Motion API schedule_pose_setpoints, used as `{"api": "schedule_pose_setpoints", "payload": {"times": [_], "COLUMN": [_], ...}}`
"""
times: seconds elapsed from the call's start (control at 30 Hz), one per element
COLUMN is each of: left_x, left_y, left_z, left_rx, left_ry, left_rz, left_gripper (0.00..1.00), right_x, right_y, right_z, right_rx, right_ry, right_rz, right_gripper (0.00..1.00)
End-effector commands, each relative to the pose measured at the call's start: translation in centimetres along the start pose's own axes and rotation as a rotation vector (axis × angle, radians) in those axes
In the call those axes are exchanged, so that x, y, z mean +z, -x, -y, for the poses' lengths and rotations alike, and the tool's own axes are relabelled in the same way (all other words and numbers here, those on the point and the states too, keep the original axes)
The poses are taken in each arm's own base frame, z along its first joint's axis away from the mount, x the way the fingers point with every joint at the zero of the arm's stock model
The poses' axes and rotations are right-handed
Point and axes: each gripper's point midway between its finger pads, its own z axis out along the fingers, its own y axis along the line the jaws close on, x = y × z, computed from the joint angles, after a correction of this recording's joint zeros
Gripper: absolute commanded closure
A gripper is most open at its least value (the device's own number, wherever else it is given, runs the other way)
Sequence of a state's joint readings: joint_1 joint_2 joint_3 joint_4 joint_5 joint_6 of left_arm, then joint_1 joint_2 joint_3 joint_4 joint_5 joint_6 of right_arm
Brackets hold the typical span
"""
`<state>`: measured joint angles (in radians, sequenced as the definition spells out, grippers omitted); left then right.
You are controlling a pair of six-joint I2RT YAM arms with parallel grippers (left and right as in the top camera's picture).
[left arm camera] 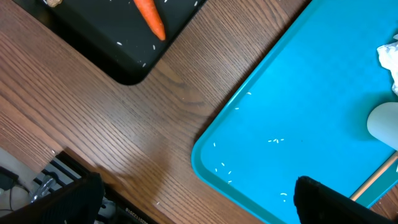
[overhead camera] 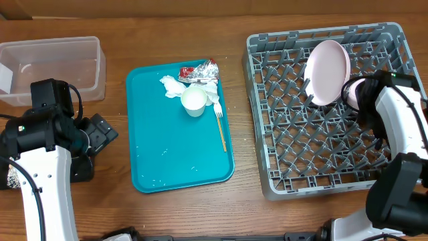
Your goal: Sort waste into correct bins and load items into the dishwasher rack
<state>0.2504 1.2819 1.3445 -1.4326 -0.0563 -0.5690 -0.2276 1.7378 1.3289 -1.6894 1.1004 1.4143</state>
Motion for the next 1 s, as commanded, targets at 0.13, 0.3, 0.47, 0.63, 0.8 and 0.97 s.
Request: {"api": "schedule_pose_setpoints", "payload": {"times": [0.13, 0.3, 0.47, 0.63, 0.8, 0.97], "left_x": [-0.4, -0.4, -0.4, -0.4, -0.4, -0.4], "left_y": [0.2, 0.2, 0.2, 0.2, 0.2, 0.2], "left_z": [0.0, 0.1, 0.0, 0.0, 0.0, 0.1], "left_rx": [0.009, 0.009, 0.009, 0.009, 0.009, 0.009], "left_ry": [-0.013, -0.013, -0.013, -0.013, -0.013, -0.013], "left_rz": [0.014, 0.014, 0.014, 0.014, 0.014, 0.014], "left_gripper": [0.0, 0.0, 0.0, 0.0, 0.0, 0.0], "right_x": [0.2, 0.5, 0.5, 0.1, -0.9, -1.6], "right_y": [0.9, -0.3, -0.4, -0.8, -0.9, -0.9], "right_z": [-0.1, -0.7, -0.8, -1.0, -1.5, -1.8], "right_rx": [0.006, -0.02, -0.029, -0.041, -0.081, -0.144], "right_ry": [-0.018, -0.029, -0.029, -0.017, 0.01, 0.028], "right_rz": [0.062, 0.017, 0.012, 0.002, 0.026, 0.056], "right_gripper": [0.96, 0.96, 0.96, 0.96, 0.96, 0.96]}}
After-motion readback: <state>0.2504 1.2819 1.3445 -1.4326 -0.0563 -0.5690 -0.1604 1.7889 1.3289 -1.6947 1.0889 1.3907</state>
